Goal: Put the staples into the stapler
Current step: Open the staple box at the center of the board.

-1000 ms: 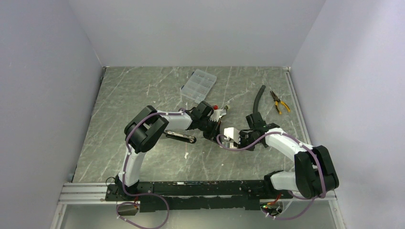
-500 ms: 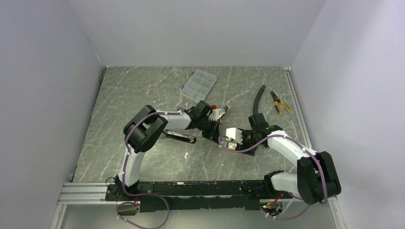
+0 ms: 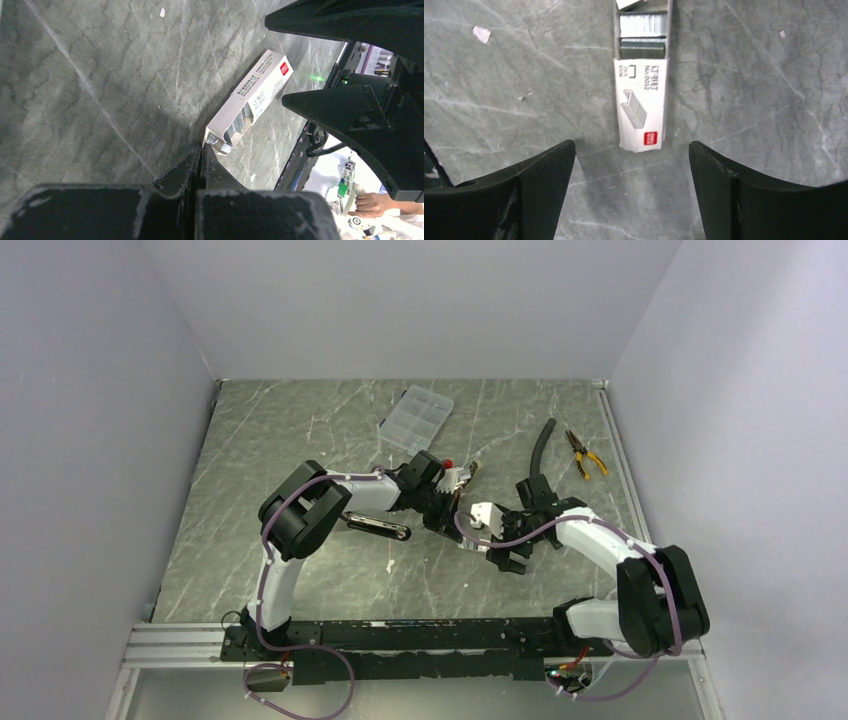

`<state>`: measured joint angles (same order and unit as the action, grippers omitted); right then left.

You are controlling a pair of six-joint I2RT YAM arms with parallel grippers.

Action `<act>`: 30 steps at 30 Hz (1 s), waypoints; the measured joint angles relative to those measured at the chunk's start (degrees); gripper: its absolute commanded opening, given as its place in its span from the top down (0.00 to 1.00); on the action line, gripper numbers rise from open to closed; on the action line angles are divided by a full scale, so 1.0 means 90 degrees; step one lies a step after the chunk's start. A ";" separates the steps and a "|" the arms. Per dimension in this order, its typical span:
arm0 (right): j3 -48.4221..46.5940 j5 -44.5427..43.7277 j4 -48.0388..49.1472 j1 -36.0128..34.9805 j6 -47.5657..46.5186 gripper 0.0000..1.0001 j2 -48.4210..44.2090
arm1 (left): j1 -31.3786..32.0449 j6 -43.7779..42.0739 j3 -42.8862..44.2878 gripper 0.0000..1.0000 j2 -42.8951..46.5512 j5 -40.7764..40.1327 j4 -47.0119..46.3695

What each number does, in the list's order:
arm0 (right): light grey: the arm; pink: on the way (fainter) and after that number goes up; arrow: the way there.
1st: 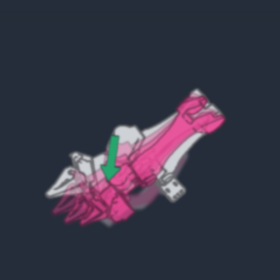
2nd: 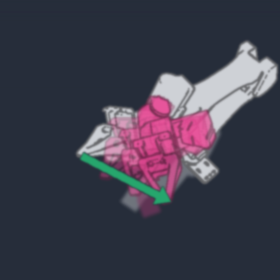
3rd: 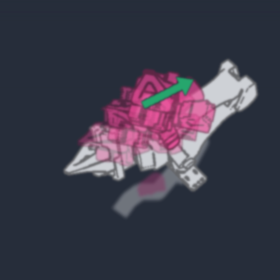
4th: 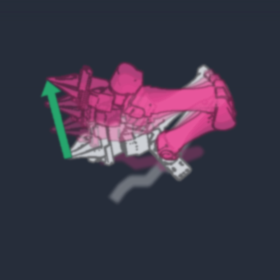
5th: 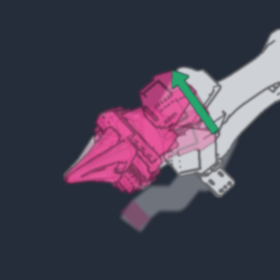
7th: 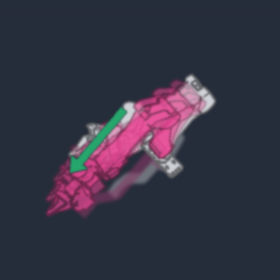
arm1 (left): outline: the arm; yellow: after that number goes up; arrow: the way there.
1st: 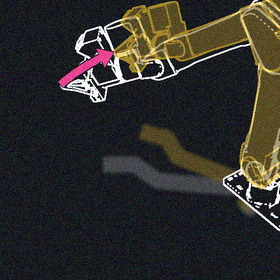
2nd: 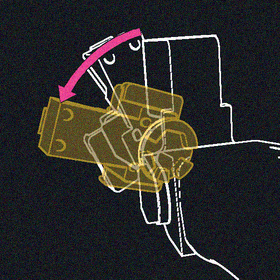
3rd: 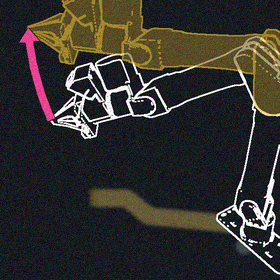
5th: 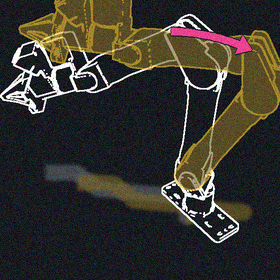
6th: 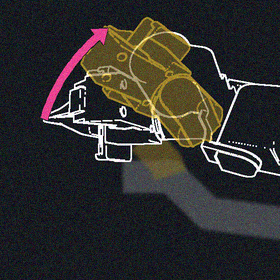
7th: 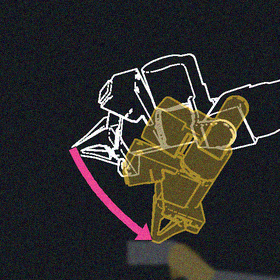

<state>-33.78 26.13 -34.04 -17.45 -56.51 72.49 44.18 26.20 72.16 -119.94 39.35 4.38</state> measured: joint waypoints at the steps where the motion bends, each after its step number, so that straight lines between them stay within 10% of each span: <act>1: -0.0041 0.0002 0.0073 -0.0027 0.0058 0.14 0.0107 | 0.0000 0.0000 0.0000 0.97 0.0000 0.0000 0.0000; 10: -0.0342 0.0017 0.0624 -0.0248 0.0321 0.24 0.0692 | 0.0000 0.0007 0.0000 0.97 0.0000 0.0002 -0.0002; 20: -0.0449 0.0134 0.0661 -0.0342 0.0277 0.75 0.0884 | -0.0027 0.0058 -0.0012 0.97 0.0000 0.0000 -0.0002; 30: -0.0398 0.0112 0.0629 -0.0330 -0.0017 0.85 0.0828 | -0.0046 0.0078 -0.0017 0.97 0.0000 -0.0005 -0.0005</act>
<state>-37.36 27.14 -28.38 -20.43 -56.66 79.94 43.77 26.89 72.01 -119.94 39.31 4.34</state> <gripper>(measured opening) 0.315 0.034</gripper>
